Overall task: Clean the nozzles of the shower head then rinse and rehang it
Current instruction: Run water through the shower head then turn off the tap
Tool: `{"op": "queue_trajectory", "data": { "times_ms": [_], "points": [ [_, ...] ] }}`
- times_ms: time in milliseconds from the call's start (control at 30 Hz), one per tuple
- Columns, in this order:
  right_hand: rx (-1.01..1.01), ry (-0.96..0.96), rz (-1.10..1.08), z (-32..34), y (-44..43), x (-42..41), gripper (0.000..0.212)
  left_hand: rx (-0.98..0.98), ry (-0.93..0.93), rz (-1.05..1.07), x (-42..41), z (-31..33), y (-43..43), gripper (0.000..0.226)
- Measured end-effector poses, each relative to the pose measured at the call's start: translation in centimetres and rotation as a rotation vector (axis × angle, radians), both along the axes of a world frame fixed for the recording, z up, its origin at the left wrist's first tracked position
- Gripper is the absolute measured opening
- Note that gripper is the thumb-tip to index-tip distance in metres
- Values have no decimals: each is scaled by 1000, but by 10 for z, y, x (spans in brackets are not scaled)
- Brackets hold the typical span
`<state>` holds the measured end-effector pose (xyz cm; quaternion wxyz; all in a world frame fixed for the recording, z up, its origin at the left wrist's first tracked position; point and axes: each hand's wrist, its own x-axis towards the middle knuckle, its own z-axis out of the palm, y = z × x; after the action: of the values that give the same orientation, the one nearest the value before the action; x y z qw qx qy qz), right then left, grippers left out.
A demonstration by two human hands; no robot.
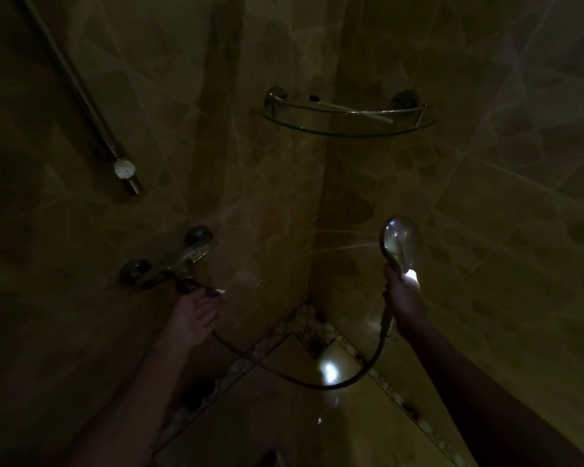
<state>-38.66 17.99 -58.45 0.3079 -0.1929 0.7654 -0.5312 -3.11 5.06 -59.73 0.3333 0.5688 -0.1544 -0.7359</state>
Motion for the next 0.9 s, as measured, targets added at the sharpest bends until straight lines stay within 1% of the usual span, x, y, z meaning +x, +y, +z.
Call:
{"op": "queue_trajectory", "data": {
  "times_ms": [133,333,433,533,633,733,833,900],
  "points": [
    [21,32,-24,-3,-12,-3,24,35,2,19,1,-3,-6,20],
    [54,-5,-59,-9,-30,-4,29,54,36,26,3,-4,-10,14],
    [59,-20,-57,-12,-39,-1,30,55,46,41,4,-8,-19,14],
    [58,-20,-61,-10,-47,-2,37,57,77,95,1,-14,-27,15],
    [63,-19,-41,-7,-50,-5,32,33,85,110,-3,-20,-27,16],
    [74,-14,-31,-3,-46,-6,33,18,120,137,-8,-23,-23,16],
    [70,-14,-13,0,-41,-9,36,2,81,123,-21,-21,-14,18],
    [49,-33,22,7,-35,-12,34,-19,7,29,-36,-19,-5,22]
  ]
}}
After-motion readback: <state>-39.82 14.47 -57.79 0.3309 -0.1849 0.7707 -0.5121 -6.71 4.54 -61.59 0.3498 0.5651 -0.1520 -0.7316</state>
